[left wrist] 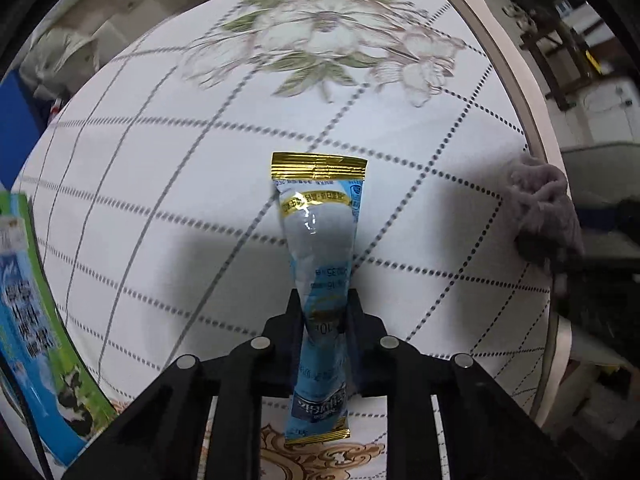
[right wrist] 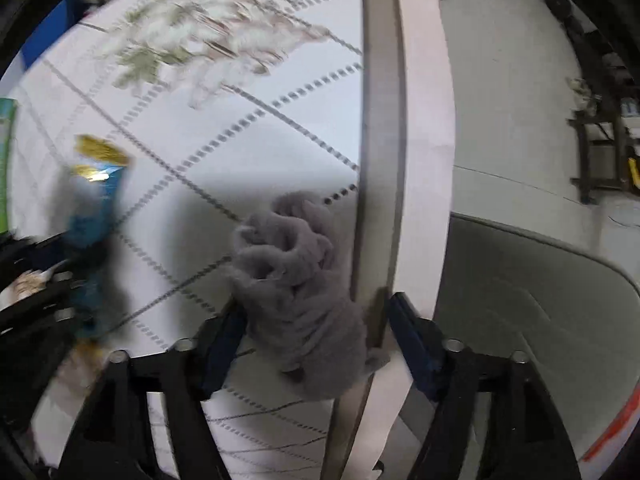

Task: Organize soft objects
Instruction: 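Grasp the blue-gold tube with the left gripper while the right grasps the lilac cloth, then carry tube and lilac cloth into the box and open both grippers, then withdraw both tools up from the box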

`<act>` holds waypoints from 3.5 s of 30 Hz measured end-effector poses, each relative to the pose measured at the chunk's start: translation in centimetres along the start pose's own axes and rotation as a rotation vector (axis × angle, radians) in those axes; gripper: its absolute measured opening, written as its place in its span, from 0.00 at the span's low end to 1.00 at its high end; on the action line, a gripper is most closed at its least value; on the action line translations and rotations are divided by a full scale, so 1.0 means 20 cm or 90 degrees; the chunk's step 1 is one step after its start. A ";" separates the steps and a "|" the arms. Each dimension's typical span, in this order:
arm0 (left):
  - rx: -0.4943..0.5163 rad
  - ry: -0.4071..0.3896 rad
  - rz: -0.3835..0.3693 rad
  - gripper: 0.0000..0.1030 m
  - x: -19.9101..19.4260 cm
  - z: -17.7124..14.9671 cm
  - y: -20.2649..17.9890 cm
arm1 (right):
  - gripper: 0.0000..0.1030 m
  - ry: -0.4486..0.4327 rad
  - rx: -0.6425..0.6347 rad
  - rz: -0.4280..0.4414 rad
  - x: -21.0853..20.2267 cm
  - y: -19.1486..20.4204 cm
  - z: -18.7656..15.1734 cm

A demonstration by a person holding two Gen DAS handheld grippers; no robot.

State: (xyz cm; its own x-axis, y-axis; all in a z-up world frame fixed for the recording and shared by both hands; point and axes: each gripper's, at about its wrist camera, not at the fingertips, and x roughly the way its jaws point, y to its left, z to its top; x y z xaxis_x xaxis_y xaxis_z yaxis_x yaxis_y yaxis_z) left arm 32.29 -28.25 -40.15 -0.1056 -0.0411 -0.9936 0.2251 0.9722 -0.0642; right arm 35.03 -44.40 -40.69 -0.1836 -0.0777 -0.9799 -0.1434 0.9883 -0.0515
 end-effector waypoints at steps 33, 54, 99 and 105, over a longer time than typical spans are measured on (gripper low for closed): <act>-0.317 -0.066 -0.009 0.16 -0.65 -0.89 2.48 | 0.38 -0.152 0.035 0.220 -0.84 2.23 -0.14; -0.312 -0.027 -0.033 0.83 -0.55 -0.92 2.58 | 0.90 -0.067 -0.018 0.106 -0.62 2.50 -0.05; -0.257 -0.351 0.099 0.99 -1.57 -1.74 1.81 | 1.00 -0.406 -0.011 0.040 -1.64 2.30 -1.12; -0.254 -0.383 0.093 0.99 -1.71 -1.90 1.72 | 1.00 -0.452 -0.018 0.043 -1.82 2.26 -1.35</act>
State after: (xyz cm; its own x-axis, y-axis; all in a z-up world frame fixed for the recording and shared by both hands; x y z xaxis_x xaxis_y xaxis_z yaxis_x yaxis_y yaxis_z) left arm 6.77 15.34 -4.76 0.4745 0.0867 -0.8760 -0.1851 0.9827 -0.0030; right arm 8.95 -0.37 -2.10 0.4832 0.0969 -0.8701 -0.1813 0.9834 0.0088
